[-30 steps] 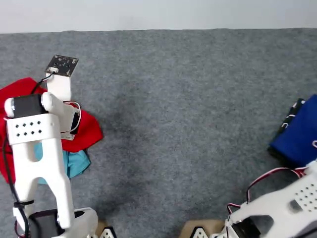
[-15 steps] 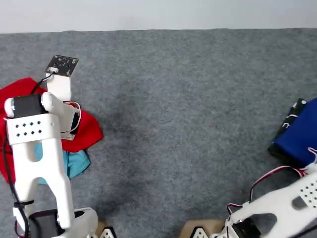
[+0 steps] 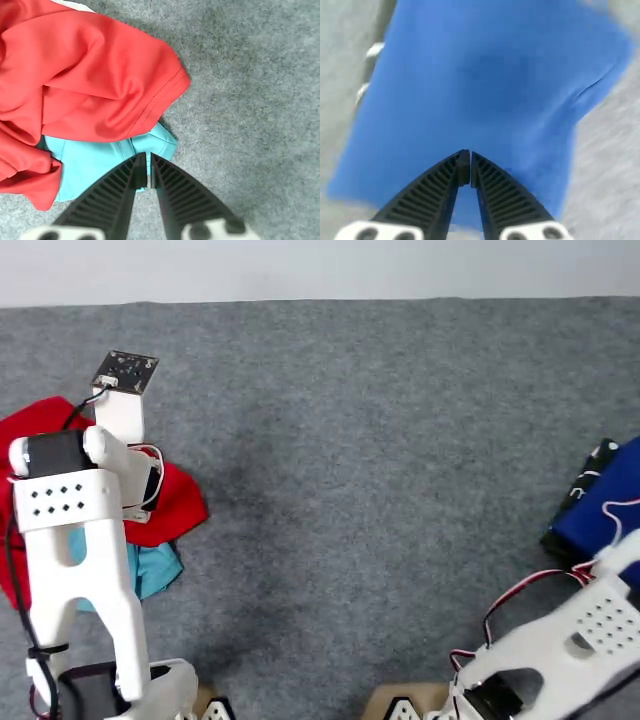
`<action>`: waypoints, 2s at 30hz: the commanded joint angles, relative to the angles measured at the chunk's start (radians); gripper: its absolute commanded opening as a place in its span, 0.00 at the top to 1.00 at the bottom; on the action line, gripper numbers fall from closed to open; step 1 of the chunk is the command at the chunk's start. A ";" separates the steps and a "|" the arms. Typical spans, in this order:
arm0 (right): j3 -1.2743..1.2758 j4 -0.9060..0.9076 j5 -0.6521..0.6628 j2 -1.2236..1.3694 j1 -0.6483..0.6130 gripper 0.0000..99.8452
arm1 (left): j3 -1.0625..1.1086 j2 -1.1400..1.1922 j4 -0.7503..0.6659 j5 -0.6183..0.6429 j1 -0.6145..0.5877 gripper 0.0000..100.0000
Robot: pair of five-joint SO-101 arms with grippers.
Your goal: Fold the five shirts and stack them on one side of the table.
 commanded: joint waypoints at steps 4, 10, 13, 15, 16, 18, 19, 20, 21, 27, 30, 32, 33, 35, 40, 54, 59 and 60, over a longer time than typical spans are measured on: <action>0.000 0.162 0.000 -0.001 -0.022 0.99 | -0.002 -0.037 0.011 -0.003 0.006 0.98; 0.006 0.173 0.000 0.168 -0.053 0.99 | -0.001 -0.037 0.009 -0.002 0.006 0.98; -0.005 0.186 0.000 0.136 -0.048 0.99 | -0.001 -0.037 0.006 -0.002 0.006 0.98; -0.008 0.209 0.000 0.085 -0.051 0.99 | -0.001 -0.035 0.005 -0.002 0.008 0.98; -0.009 0.219 0.000 0.056 -0.056 0.99 | -0.001 -0.037 0.005 -0.002 0.008 0.98; -0.008 0.226 0.000 -0.007 -0.070 0.99 | -0.001 -0.037 0.008 -0.002 0.008 0.98; -0.008 0.231 0.000 -0.038 -0.074 0.99 | -0.001 -0.037 0.011 -0.002 0.008 0.98; -0.008 0.232 0.000 -0.068 -0.079 0.99 | -0.001 -0.038 0.011 -0.002 0.008 0.98; -0.008 0.234 -0.002 -0.101 -0.090 0.99 | -0.001 -0.038 0.012 -0.002 0.008 0.98; 0.138 0.236 -0.097 -0.305 -0.189 0.99 | -0.005 -0.038 0.017 -0.002 0.008 0.98; 0.339 0.237 -0.143 -0.458 -0.268 0.99 | -0.005 -0.038 0.017 0.000 -0.002 0.98; 0.486 0.237 -0.147 -0.585 -0.314 0.99 | -0.007 -0.038 0.017 0.017 -0.021 0.98; 0.560 0.237 -0.147 -0.657 -0.335 0.99 | -0.007 -0.038 0.015 0.031 -0.041 0.98; 0.694 0.236 -0.147 -0.800 -0.371 0.99 | -0.007 -0.037 0.011 0.035 -0.094 0.98; 0.968 0.228 -0.147 -1.106 -0.404 0.99 | -0.004 -0.028 -0.037 0.034 -0.233 0.97; 1.264 0.236 -0.146 -1.323 -0.400 0.99 | 0.002 -0.023 -0.319 -0.114 -0.439 0.79; 1.272 0.236 -0.146 -1.339 -0.400 0.99 | 0.010 0.069 -0.459 -0.192 -0.493 0.78; 1.272 0.236 -0.146 -1.337 -0.400 0.99 | 0.008 0.094 -0.483 -0.203 -0.506 0.78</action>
